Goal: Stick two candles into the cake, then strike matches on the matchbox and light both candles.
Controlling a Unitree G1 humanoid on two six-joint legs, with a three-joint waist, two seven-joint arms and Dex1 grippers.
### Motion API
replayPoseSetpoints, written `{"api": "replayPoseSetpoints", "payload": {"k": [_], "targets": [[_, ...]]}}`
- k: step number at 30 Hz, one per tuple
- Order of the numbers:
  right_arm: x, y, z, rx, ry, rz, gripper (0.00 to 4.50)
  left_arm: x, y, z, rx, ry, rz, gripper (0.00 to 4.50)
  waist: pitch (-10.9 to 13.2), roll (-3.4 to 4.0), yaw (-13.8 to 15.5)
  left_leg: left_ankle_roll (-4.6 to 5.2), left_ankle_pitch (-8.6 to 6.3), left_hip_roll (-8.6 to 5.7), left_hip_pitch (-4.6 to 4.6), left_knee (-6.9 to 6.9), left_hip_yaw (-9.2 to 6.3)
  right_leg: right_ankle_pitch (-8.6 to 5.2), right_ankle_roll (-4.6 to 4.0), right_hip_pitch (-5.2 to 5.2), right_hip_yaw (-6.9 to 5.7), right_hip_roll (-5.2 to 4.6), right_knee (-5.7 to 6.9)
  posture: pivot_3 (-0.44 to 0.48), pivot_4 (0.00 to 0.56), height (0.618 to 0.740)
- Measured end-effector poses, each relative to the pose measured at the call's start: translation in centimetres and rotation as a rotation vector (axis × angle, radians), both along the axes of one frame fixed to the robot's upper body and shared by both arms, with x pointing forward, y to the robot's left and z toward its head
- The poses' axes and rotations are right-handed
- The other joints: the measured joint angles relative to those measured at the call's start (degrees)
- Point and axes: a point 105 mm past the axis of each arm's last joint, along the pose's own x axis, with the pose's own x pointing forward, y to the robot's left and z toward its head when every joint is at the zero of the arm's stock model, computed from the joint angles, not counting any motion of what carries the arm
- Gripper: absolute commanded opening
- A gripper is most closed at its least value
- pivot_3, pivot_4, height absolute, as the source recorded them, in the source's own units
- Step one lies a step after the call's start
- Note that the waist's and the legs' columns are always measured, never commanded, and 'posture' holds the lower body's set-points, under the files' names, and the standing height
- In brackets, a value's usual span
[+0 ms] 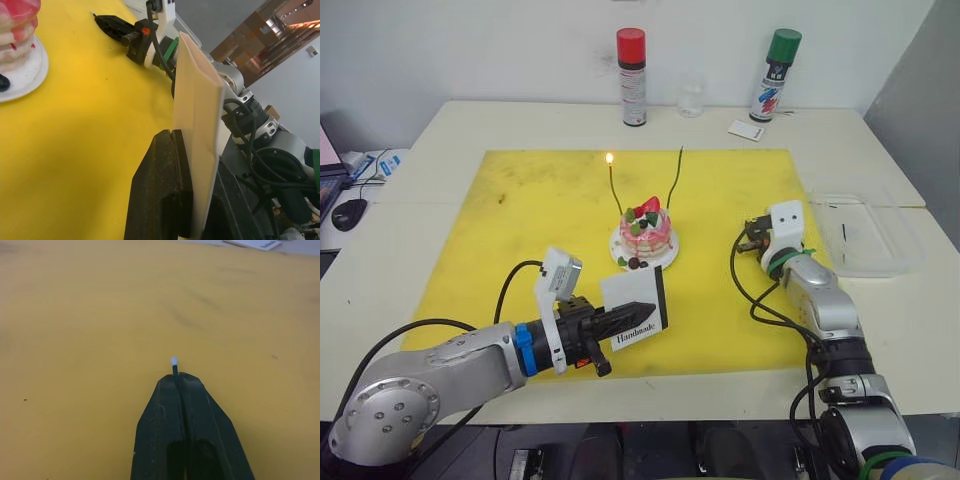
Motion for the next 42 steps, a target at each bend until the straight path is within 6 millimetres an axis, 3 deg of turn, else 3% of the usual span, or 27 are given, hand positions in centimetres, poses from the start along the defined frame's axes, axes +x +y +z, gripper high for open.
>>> {"api": "replayPoseSetpoints", "payload": {"k": [7, 12, 18, 23, 26, 31, 42], "targets": [[0.0, -0.1, 0.5, 0.056, -0.004, 0.037, 0.04, 0.0, 0.0, 0.1, 0.0, -0.003, -0.001, 0.0, 0.0, 0.02, -0.2, 0.0, 0.0, 0.0, -0.01, 0.0, 0.01, 0.0, 0.0, -0.01, 0.01, 0.0, 0.0, 0.0, 0.15, 0.74], [-0.9, 0.8, 2.1, 0.064, -0.006, 0.243, 0.04, 0.2, 0.0, 0.1, 0.0, -0.008, 0.0, 0.0, 0.1, 0.13, -0.3, 0.0, 0.0, -0.01, -0.08, -0.05, 0.03, 0.0, 0.0, -0.08, 0.02, 0.0, -0.02, 0.0, 0.15, 0.74], [-6.0, 3.2, 7.3, -0.207, -0.129, 0.763, 0.04, 1.4, 0.6, 0.2, -0.008, -0.004, 0.03, 0.0, 0.2, 0.24, -0.1, 0.0, 0.0, -0.01, -0.08, -0.17, 0.01, -0.04, 0.05, -0.07, -0.02, -0.01, -0.12, 0.0, 0.15, 0.74], [-11.1, 5.3, 9.7, -0.29, -0.166, 1.1, 0.04, 2.9, 1.0, 1.4, -0.03, -0.041, 0.051, 0.0, 0.2, 0.23, -0.1, 0.0, 0.0, -0.01, -0.06, -0.18, 0.0, -0.16, 0.25, -0.06, -0.01, -0.01, -0.11, 0.0, 0.15, 0.74], [-13.0, 6.3, 9.9, -0.374, -0.186, 1.207, 0.04, 3.5, 1.3, 1.6, -0.038, -0.04, 0.059, 0.0, 0.2, 0.22, -0.1, 0.0, 0.0, -0.01, -0.06, -0.17, 0.0, -0.17, 0.25, -0.06, -0.02, -0.01, -0.11, 0.0, 0.15, 0.74], [-14.1, 8.1, 9.1, -0.475, -0.235, 1.28, 0.04, 4.3, 1.0, 2.9, -0.058, -0.079, 0.039, 0.0, 0.2, 0.21, 0.0, -0.01, 0.0, -0.02, -0.08, -0.13, 0.0, -0.16, 0.27, -0.06, -0.03, -0.02, -0.1, 0.0, 0.15, 0.74], [-13.6, 8.7, 8.9, -0.537, -0.289, 1.25, 0.04, 4.1, 0.1, 2.9, -0.069, -0.082, -0.008, 0.0, 0.2, 0.21, 0.1, -0.01, 0.0, -0.03, -0.08, -0.13, -0.02, -0.14, 0.22, -0.05, -0.04, -0.05, -0.1, 0.0, 0.15, 0.74]]}}
